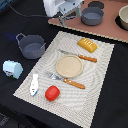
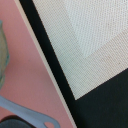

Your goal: Interact with the objects in diverse but meaningful ways.

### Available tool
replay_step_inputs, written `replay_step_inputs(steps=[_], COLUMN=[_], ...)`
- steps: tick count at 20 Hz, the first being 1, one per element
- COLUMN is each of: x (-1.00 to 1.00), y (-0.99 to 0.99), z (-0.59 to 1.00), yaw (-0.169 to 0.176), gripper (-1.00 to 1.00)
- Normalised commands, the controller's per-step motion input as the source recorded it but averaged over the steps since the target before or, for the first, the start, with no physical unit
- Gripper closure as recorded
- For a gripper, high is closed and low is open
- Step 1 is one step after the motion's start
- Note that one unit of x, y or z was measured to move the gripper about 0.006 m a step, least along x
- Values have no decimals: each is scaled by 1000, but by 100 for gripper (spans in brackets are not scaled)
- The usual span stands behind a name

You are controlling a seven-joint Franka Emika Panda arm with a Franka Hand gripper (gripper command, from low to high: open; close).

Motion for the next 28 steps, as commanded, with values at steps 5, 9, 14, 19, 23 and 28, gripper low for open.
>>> replay_step_inputs(steps=[5, 9, 14, 19, 23, 28], x=[740, 704, 673, 659, 660, 462], y=[501, 544, 576, 594, 602, 533], z=[310, 203, 166, 145, 151, 27], yaw=[0, 0, 0, 0, 0, 27], gripper=[-100, -100, -100, -100, -100, -100])
